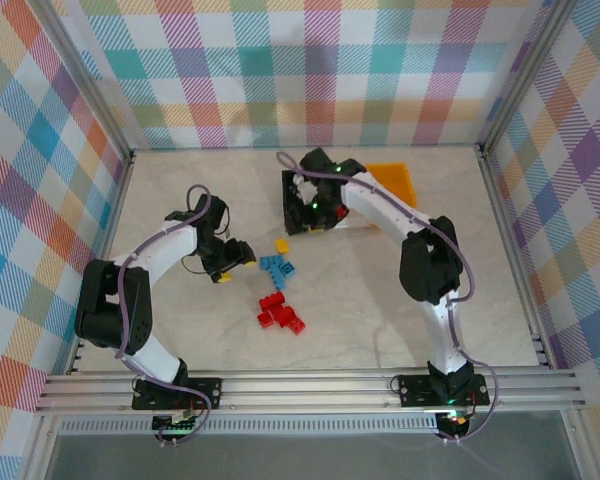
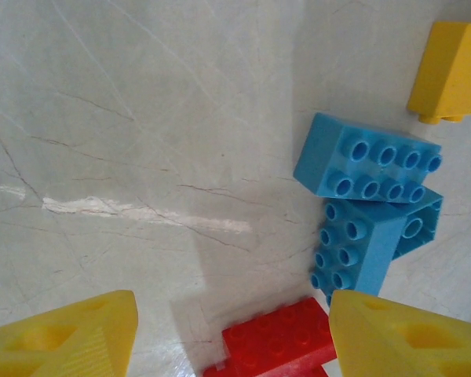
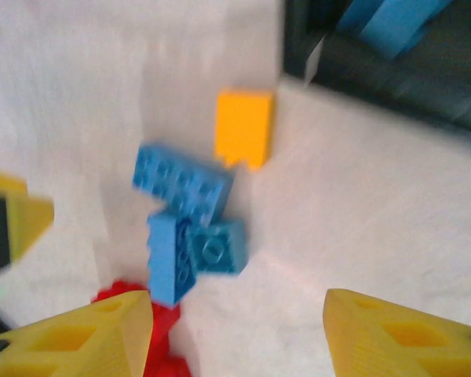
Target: Sort the legos into containers by color
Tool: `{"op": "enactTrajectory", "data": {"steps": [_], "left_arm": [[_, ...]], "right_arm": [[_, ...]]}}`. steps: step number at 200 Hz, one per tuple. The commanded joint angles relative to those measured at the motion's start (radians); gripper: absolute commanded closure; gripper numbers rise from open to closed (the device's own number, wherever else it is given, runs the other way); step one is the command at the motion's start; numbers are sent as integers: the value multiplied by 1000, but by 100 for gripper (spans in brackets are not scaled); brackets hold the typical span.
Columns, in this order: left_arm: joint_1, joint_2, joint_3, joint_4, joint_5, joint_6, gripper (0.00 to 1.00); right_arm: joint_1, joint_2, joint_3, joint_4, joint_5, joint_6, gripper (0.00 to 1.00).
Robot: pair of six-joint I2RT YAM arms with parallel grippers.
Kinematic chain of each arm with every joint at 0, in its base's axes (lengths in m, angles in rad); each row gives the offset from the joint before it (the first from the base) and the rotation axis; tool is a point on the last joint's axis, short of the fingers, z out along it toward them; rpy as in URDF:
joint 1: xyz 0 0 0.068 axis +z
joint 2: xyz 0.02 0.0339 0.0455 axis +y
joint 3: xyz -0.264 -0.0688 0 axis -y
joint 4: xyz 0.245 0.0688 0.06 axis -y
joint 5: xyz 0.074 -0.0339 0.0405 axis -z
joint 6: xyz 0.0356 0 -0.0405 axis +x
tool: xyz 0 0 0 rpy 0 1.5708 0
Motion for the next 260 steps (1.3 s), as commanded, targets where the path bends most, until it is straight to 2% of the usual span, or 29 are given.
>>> {"op": "enactTrajectory", "data": {"steps": [1,27,83,135,195,221,260], "left_arm": [[14,-41,-25,14,13,-28,34],[14,-54,-35,12,12,-33,34],[14,-116,-69,-14,-3,-32,34],[16,-151,-78,-47,-16,-15,34],[16,-178,-86,-71,-31,-2,34],[16,-176,-90,-66,-31,-1,34],[17,-146,-88,-34,-11,-8,34]], "right_arm": [[39,-5,-70,-5,-50,-20,43],[50,33,-88,40,-67,1,44],[72,135,-22,13,-22,-22,46],[72,186,3,23,47,0,57],[70,241,67,-15,90,9,62],[61,227,47,-41,122,10,63],[25,102,-104,-39,179,23,64]]}}
